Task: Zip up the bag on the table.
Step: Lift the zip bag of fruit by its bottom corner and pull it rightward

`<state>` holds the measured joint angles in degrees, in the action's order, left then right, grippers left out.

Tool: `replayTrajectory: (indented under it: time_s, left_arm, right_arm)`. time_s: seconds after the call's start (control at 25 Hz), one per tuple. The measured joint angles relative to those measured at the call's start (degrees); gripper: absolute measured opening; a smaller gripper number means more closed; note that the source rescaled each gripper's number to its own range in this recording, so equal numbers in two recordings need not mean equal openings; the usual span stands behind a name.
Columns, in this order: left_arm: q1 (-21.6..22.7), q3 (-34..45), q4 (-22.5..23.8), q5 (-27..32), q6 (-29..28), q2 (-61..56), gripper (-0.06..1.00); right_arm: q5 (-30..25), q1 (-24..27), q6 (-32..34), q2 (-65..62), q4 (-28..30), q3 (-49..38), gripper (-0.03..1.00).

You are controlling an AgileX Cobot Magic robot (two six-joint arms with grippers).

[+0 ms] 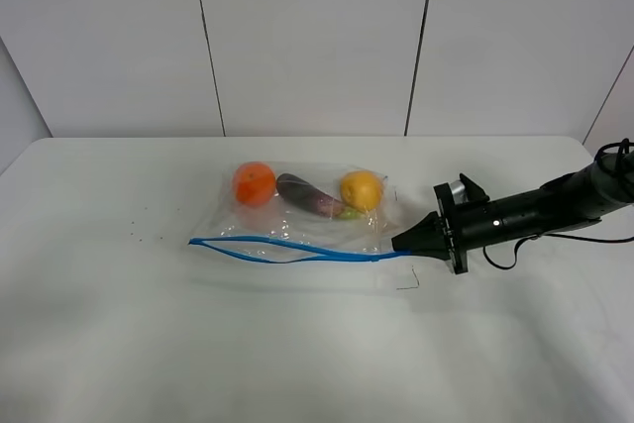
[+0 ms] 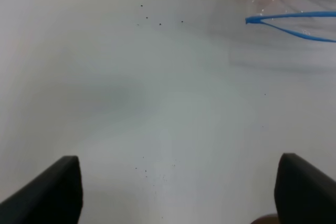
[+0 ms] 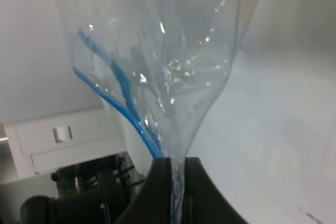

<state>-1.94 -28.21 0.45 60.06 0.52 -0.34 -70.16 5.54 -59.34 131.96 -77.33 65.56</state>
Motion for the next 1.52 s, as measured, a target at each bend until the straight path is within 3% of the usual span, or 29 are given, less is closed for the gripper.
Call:
replayTrajectory:
  time_s: [0.44, 1.0, 1.52]
  left_arm:
    - [0.00, 0.00, 0.00, 0.00, 0.00, 0.00, 1.00]
    - [0.00, 0.00, 0.00, 0.00, 0.00, 0.00, 1.00]
    - [0.00, 0.00, 0.00, 0.00, 0.00, 0.00, 1.00]
  right_arm:
    - [0.29, 0.00, 7.49, -5.57, -0.61, -0.12, 0.00]
    - [0.43, -3.30, 8.20, -8.42, -3.02, -0.13, 0.00]
    - [0.43, -3.31, 7.80, -8.44, -4.39, -0.13, 0.00]
